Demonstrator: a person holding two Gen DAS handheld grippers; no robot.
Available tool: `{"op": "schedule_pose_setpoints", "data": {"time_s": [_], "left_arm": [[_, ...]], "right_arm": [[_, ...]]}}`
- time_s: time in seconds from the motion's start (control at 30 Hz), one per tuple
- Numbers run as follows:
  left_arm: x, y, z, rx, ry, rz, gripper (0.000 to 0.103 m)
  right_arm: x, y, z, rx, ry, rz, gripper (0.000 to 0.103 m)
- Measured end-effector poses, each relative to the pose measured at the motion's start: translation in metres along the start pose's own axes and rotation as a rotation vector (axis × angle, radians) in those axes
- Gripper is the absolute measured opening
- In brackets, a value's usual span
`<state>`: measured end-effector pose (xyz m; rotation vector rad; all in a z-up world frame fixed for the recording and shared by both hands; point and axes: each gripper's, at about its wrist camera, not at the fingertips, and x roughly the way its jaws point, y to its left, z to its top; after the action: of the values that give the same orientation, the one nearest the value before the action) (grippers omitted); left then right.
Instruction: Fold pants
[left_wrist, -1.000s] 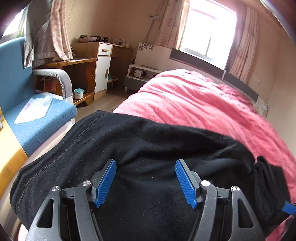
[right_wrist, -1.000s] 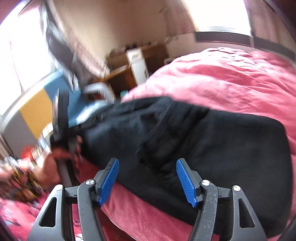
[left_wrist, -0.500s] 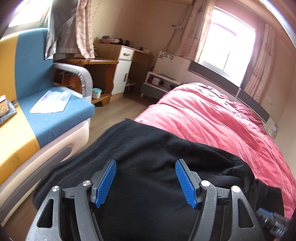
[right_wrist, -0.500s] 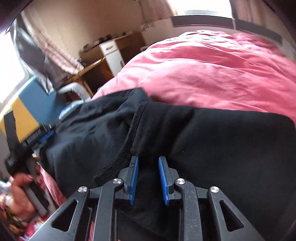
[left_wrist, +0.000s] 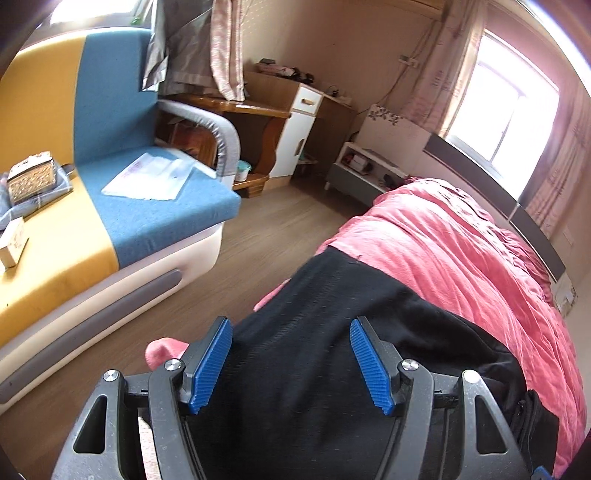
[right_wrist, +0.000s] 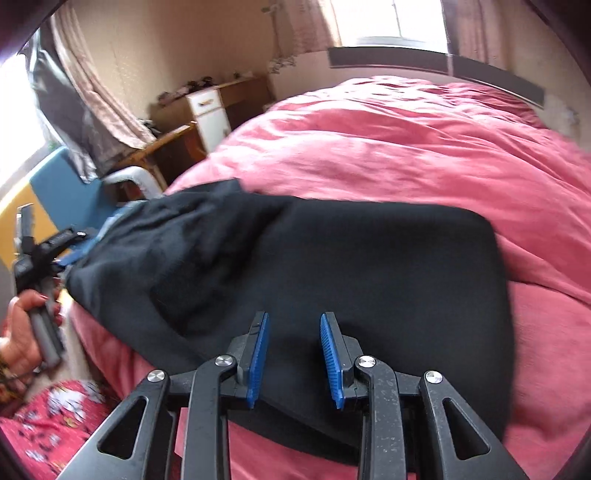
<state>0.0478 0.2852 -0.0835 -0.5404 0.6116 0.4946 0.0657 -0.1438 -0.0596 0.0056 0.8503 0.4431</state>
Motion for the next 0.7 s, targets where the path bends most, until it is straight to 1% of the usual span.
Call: {"op": "schedule_pose_setpoints", "data": {"time_s": [0.17, 0.27, 0.33, 0.37, 0.4, 0.47, 0.53, 0.57, 0.63, 0.7], "left_arm": [[-0.007, 0.025, 0.007, -0.063, 0.029, 0.02, 0.068], [-0.004, 0.042, 0.014, -0.098, 0.069, -0.005, 0.07], [0.002, 0.051, 0.019, -0.099, 0.103, -0.028, 0.071], [0.006, 0.053, 0.02, -0.102, 0.124, -0.045, 0.072], [0.013, 0.059, 0.022, -0.116, 0.174, -0.083, 0.072], [0.021, 0.067, 0.022, -0.156, 0.242, -0.135, 0.073], [0.031, 0.071, 0.021, -0.179, 0.33, -0.228, 0.074], [0.033, 0.072, 0.02, -0.184, 0.357, -0.264, 0.076], [0.041, 0.071, 0.016, -0.182, 0.421, -0.315, 0.077], [0.047, 0.072, 0.011, -0.191, 0.462, -0.343, 0.079]], "right_arm": [[-0.005, -0.027, -0.006, 0.052, 0.021, -0.087, 0.03], [-0.001, -0.036, -0.012, 0.085, 0.04, -0.086, 0.03], [0.001, -0.035, -0.014, 0.072, 0.036, -0.093, 0.031], [0.001, -0.034, -0.015, 0.058, 0.037, -0.097, 0.031], [0.002, -0.033, -0.015, 0.051, 0.037, -0.099, 0.032], [0.001, -0.034, -0.015, 0.06, 0.035, -0.092, 0.032], [0.001, -0.038, -0.015, 0.085, 0.033, -0.077, 0.032], [0.001, -0.039, -0.014, 0.092, 0.032, -0.072, 0.032], [0.001, -0.039, -0.013, 0.101, 0.03, -0.067, 0.033], [0.001, -0.037, -0.013, 0.101, 0.031, -0.063, 0.035]]}}
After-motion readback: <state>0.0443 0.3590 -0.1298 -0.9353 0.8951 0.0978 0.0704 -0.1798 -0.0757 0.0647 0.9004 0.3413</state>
